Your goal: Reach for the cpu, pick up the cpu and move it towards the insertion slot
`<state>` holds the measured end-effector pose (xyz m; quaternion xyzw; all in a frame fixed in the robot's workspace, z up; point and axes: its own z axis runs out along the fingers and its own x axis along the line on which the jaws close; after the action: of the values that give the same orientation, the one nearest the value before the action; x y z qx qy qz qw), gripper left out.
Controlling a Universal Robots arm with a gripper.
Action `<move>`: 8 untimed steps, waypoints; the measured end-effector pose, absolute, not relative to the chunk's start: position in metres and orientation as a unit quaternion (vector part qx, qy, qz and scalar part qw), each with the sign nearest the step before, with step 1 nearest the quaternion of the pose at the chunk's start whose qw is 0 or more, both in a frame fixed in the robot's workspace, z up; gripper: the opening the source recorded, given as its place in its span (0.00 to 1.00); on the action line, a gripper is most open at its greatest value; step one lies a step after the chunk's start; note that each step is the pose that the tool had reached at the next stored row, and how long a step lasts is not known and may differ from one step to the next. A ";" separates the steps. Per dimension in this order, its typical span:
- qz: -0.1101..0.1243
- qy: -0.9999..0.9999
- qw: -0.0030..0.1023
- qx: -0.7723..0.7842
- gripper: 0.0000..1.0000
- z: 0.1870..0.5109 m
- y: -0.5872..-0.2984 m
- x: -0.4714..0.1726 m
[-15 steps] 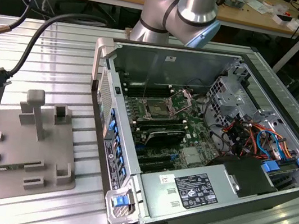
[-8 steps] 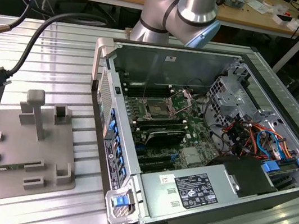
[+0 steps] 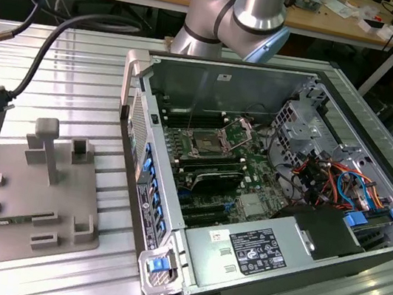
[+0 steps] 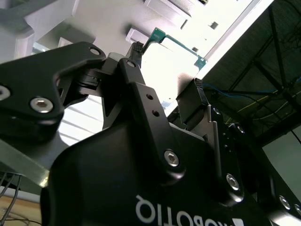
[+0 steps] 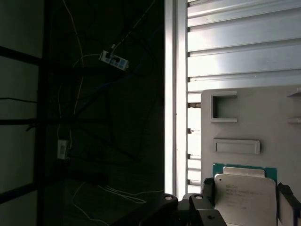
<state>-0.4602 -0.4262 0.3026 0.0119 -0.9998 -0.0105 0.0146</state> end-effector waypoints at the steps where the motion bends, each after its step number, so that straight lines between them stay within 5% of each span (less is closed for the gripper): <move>1: -0.010 -1.000 0.015 0.012 0.55 0.303 -0.426 -0.460; 8: -0.010 -1.000 0.015 0.012 0.55 0.309 -0.426 -0.460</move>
<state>-0.4602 -0.4263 0.3088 0.0120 -0.9998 -0.0105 0.0145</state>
